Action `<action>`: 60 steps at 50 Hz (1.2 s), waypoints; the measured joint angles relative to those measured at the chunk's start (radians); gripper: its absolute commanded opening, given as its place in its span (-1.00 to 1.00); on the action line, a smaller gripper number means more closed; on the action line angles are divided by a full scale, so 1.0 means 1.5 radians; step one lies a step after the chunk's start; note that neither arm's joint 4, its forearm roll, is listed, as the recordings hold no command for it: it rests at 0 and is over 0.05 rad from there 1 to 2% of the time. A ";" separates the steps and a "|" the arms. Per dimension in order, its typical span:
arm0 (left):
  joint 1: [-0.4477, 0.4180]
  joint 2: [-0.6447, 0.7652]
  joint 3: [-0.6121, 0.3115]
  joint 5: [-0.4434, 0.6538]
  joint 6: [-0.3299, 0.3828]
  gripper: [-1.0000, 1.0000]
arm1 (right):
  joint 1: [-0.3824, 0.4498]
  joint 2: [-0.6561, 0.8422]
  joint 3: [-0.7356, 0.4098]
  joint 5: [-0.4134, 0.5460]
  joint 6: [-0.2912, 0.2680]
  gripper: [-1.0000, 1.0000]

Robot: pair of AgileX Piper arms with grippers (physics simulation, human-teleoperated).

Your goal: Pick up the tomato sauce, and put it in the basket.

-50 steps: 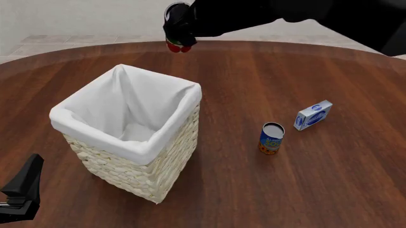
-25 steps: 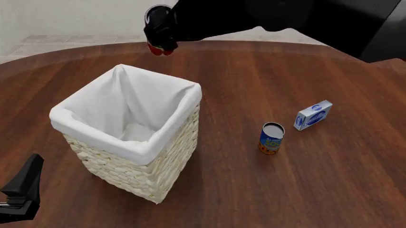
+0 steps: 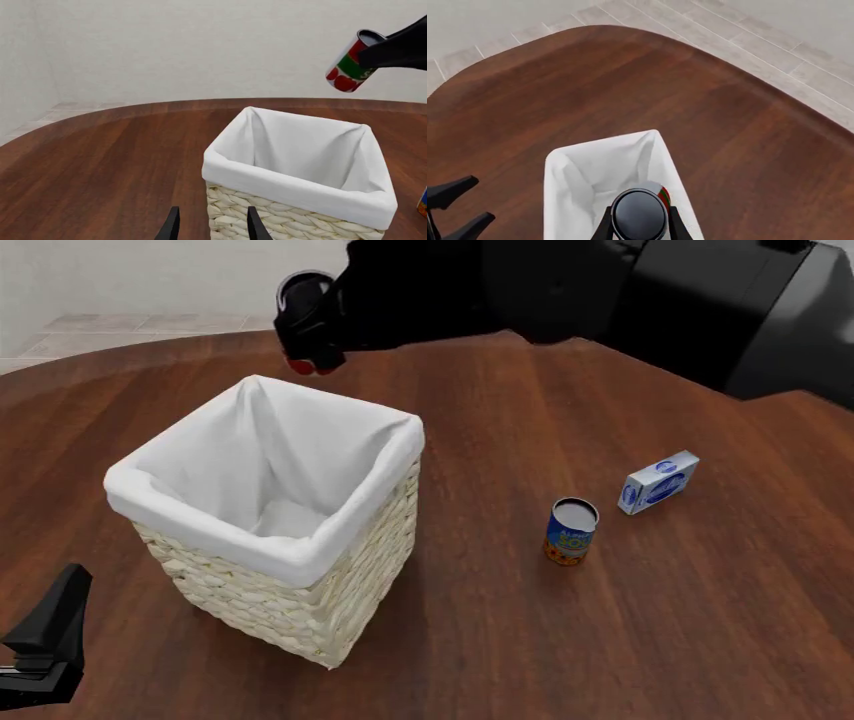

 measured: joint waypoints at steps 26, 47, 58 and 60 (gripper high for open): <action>0.000 0.000 0.000 0.000 0.000 1.00 | -0.001 0.010 0.042 -0.071 0.046 -1.00; 0.000 0.000 0.000 0.000 0.000 1.00 | 0.006 0.013 0.082 -0.115 0.071 -1.00; 0.000 0.000 0.000 0.000 0.000 1.00 | 0.005 0.019 0.093 -0.135 0.081 -1.00; 0.000 0.000 0.000 0.000 0.000 1.00 | 0.005 0.021 0.095 -0.138 0.082 -1.00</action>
